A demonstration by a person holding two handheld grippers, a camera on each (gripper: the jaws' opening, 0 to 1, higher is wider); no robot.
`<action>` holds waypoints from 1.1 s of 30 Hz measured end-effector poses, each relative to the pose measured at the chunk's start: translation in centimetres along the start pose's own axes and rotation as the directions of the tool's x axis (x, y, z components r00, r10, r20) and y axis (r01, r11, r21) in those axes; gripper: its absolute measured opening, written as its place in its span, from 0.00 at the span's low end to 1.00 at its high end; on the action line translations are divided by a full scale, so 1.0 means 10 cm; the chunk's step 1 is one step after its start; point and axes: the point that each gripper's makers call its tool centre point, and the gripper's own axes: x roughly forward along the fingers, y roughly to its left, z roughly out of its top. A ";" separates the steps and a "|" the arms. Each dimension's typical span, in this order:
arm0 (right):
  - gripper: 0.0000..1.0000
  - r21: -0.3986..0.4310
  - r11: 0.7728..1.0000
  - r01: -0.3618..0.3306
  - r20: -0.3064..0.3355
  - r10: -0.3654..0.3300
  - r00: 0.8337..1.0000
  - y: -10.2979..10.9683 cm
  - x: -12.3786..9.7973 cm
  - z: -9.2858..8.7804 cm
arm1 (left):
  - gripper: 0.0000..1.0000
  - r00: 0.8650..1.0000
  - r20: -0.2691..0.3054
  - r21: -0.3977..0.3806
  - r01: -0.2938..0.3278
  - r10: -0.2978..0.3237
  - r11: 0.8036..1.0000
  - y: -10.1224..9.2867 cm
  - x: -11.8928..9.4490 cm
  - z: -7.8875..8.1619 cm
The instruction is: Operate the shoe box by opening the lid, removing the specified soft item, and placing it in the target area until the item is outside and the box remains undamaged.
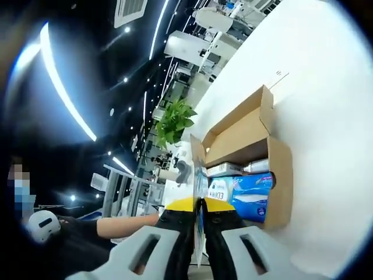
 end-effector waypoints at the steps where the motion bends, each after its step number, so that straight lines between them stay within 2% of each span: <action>1: 0.00 0.000 1.000 -0.002 0.004 0.002 1.000 0.00 -0.03 0.00 | 0.01 1.000 0.000 -0.001 0.001 -0.001 1.000 0.00 0.00 0.00; 10: 0.00 0.028 0.999 0.021 0.023 -0.022 0.999 -0.14 -0.27 -0.02 | 0.01 1.000 0.007 -0.001 0.002 -0.002 1.000 0.00 0.00 0.00; 29: 0.00 0.018 0.997 0.074 0.040 -0.075 0.996 -0.29 -0.73 0.04 | 0.01 1.000 0.006 -0.002 0.005 -0.005 1.000 0.00 0.00 0.00; 33: 0.00 0.005 0.992 0.122 0.024 -0.122 0.992 -0.39 -0.86 0.06 | 0.01 1.000 0.008 -0.004 0.004 -0.004 1.000 0.00 0.00 0.00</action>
